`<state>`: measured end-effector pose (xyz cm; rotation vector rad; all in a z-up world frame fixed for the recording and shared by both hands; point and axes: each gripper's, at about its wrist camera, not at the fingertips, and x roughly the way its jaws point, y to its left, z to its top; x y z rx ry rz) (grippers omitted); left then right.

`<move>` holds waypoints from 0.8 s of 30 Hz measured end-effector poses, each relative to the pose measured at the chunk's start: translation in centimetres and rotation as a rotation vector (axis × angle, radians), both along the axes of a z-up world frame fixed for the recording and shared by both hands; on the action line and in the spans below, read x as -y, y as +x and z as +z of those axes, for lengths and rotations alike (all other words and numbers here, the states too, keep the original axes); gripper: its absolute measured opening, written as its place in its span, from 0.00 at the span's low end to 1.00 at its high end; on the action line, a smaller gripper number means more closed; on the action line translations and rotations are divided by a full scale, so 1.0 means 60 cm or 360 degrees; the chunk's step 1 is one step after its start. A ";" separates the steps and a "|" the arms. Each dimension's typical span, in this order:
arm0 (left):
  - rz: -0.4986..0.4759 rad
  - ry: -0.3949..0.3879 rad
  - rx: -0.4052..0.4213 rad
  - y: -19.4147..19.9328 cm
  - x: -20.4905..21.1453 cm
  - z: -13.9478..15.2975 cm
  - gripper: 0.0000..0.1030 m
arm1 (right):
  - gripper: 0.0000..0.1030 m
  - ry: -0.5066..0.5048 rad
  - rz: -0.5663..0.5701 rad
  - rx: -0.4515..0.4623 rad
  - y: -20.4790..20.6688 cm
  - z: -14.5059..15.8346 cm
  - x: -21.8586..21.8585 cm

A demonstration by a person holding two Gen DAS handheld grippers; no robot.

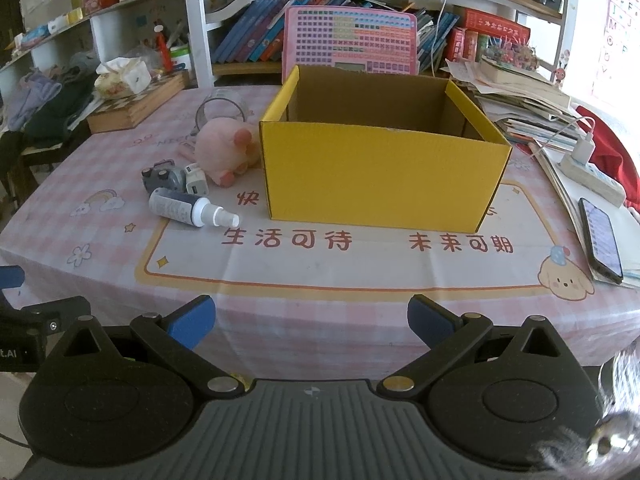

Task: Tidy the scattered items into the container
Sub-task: 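Move both tools toward the toys beside the yellow box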

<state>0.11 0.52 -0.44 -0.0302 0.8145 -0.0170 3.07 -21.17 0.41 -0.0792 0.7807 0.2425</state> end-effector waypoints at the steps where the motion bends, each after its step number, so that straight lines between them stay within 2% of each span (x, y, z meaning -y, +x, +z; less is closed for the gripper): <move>1: 0.0000 0.0001 0.0000 0.000 0.000 0.000 1.00 | 1.00 0.0000 -0.0001 0.0000 0.000 0.000 0.000; 24: 0.0022 -0.0054 -0.0001 -0.010 -0.011 0.004 1.00 | 1.00 -0.0006 0.0026 0.0001 -0.006 0.002 -0.004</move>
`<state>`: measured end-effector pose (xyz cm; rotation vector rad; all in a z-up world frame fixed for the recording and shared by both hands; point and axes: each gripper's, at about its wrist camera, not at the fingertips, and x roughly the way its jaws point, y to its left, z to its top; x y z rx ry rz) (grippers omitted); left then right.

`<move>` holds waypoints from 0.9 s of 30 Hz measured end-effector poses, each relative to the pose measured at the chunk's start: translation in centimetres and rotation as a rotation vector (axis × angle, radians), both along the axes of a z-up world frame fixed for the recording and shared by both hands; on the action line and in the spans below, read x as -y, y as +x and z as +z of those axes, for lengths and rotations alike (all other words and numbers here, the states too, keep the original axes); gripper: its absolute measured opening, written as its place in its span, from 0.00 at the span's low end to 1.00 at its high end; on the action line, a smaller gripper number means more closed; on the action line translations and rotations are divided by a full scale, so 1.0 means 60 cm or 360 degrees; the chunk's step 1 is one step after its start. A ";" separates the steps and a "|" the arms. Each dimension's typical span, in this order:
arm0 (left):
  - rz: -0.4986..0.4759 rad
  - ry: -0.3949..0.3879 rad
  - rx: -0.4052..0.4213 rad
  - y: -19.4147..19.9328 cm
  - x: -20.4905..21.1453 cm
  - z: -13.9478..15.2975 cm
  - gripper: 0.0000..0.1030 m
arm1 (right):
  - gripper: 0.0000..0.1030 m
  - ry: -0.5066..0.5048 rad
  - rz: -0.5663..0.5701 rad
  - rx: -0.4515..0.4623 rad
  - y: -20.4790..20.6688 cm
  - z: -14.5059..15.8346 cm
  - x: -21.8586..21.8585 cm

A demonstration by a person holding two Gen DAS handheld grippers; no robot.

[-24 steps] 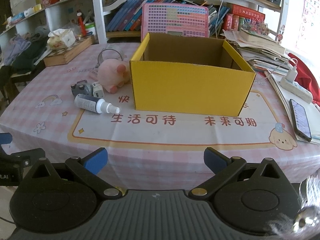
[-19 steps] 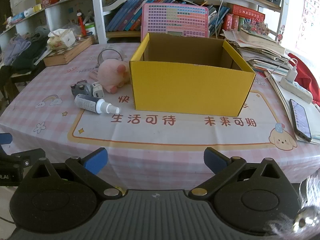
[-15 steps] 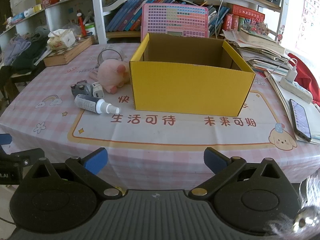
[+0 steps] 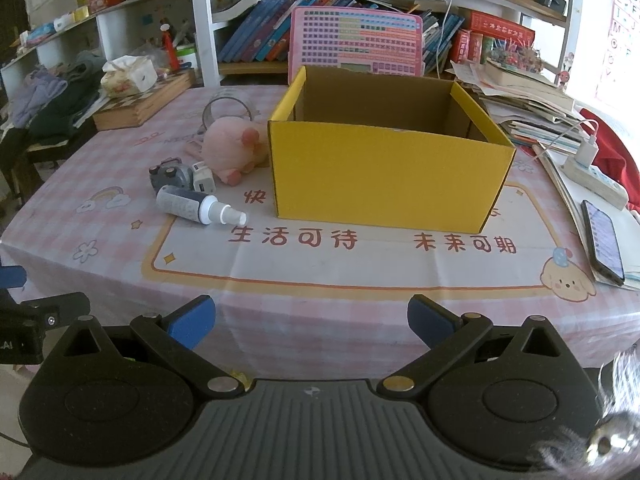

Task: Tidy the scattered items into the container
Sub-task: 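Move both tools toward the toys beside the yellow box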

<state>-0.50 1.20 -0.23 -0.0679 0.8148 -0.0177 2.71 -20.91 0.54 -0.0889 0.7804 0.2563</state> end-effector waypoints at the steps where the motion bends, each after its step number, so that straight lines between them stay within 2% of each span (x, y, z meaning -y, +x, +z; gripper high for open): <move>1: -0.0005 0.0005 0.0002 -0.001 0.000 0.000 1.00 | 1.00 -0.0001 0.0002 -0.0001 -0.001 -0.001 -0.002; 12: 0.0046 0.0001 0.0028 -0.006 -0.013 0.005 1.00 | 1.00 0.0001 0.0026 -0.0020 -0.004 -0.003 -0.011; 20: 0.0004 -0.0017 0.0084 -0.016 -0.021 0.009 1.00 | 1.00 0.0016 0.0123 0.0002 -0.010 0.000 -0.027; 27: -0.0009 0.0007 0.0069 -0.019 -0.030 0.006 1.00 | 1.00 0.0010 0.0171 0.0016 -0.017 0.004 -0.046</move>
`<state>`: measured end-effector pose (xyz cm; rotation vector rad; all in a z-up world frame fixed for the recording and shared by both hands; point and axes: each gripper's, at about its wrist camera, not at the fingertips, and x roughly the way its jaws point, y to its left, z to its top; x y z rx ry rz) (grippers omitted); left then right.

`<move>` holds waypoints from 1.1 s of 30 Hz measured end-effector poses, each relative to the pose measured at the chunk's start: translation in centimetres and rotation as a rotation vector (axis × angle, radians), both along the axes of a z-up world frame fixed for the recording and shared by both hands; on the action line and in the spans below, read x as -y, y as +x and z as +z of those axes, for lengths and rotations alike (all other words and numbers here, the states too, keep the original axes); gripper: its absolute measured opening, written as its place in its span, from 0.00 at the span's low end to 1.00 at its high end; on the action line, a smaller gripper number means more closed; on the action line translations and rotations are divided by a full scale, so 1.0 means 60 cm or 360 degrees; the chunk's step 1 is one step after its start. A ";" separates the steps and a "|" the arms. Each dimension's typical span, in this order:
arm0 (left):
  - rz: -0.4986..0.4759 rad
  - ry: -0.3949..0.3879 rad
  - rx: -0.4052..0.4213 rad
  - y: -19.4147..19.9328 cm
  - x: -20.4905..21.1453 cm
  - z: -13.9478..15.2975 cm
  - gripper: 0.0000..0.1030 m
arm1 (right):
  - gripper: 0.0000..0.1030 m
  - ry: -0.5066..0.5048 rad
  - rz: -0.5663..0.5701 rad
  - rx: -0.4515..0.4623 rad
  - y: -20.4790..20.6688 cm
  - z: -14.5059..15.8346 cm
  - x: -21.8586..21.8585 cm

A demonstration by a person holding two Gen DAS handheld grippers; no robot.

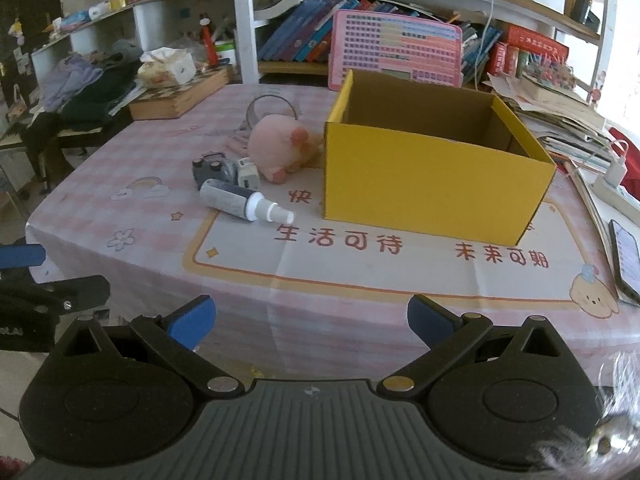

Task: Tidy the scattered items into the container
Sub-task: 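Move both tools toward the toys beside the yellow box, then lower the right tool onto the spray bottle while the left tool approaches the grey truck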

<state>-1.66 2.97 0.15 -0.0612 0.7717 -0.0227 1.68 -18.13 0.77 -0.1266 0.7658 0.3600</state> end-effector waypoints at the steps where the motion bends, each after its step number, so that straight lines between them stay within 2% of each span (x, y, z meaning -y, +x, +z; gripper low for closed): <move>1: -0.0011 -0.0007 0.0001 -0.001 -0.001 -0.001 1.00 | 1.00 -0.0004 0.0011 0.0006 -0.002 0.001 -0.003; 8: -0.0045 -0.0026 -0.0017 -0.009 -0.016 -0.007 1.00 | 1.00 -0.0025 0.0090 0.0051 -0.013 0.007 -0.032; 16: -0.0080 -0.0058 0.0031 -0.015 -0.031 -0.002 1.00 | 1.00 -0.0009 0.0134 0.0044 -0.012 0.007 -0.053; 20: -0.0112 -0.0032 0.0029 -0.014 -0.030 -0.003 1.00 | 1.00 -0.0002 0.0148 0.0040 -0.006 0.006 -0.061; 33: -0.0060 -0.0056 -0.0013 0.021 -0.049 -0.016 1.00 | 0.98 0.0011 0.0210 0.0016 0.038 -0.006 -0.079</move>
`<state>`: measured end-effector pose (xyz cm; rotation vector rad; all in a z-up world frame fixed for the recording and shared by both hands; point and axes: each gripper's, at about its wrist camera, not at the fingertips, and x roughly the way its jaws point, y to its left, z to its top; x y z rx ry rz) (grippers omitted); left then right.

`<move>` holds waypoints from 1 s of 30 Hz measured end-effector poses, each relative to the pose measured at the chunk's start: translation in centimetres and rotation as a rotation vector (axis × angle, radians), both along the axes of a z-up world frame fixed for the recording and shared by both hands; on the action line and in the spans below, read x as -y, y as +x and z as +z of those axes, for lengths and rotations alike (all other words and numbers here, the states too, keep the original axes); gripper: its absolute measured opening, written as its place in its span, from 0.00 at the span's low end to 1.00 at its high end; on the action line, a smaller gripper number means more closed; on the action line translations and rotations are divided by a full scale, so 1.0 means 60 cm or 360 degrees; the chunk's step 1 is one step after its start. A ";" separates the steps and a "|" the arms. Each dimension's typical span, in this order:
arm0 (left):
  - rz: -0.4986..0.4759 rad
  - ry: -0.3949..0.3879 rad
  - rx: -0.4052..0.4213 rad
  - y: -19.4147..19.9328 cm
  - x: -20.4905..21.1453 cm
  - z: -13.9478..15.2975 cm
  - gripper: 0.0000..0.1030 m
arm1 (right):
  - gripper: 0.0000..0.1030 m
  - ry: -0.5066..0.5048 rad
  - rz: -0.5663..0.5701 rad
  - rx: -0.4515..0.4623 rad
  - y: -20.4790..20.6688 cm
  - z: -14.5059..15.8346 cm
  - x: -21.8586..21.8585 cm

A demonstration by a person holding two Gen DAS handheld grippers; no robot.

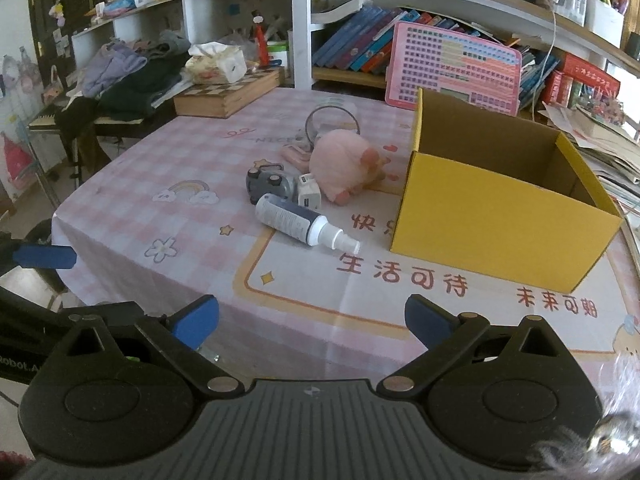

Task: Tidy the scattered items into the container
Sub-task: 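Lower the right tool onto the spray bottle while the left tool approaches the grey truck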

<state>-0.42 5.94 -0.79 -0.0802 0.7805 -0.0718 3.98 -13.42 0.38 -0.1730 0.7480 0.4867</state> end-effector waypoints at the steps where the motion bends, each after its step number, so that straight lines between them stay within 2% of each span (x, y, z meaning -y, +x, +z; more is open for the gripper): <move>1: 0.0007 -0.0008 -0.0003 0.006 -0.002 -0.001 1.00 | 0.97 0.0000 0.0007 -0.0007 0.007 -0.002 -0.002; 6: 0.0020 -0.0022 -0.0009 0.046 -0.008 -0.003 1.00 | 0.91 0.0002 0.0062 -0.0010 0.048 -0.004 -0.010; 14: 0.0023 -0.0037 -0.0014 0.119 -0.009 -0.005 0.99 | 0.68 -0.0049 0.0249 -0.0039 0.109 -0.014 -0.034; 30: 0.0089 -0.0001 -0.0116 0.233 -0.011 -0.016 0.99 | 0.65 -0.0070 0.0456 -0.0188 0.214 -0.048 -0.054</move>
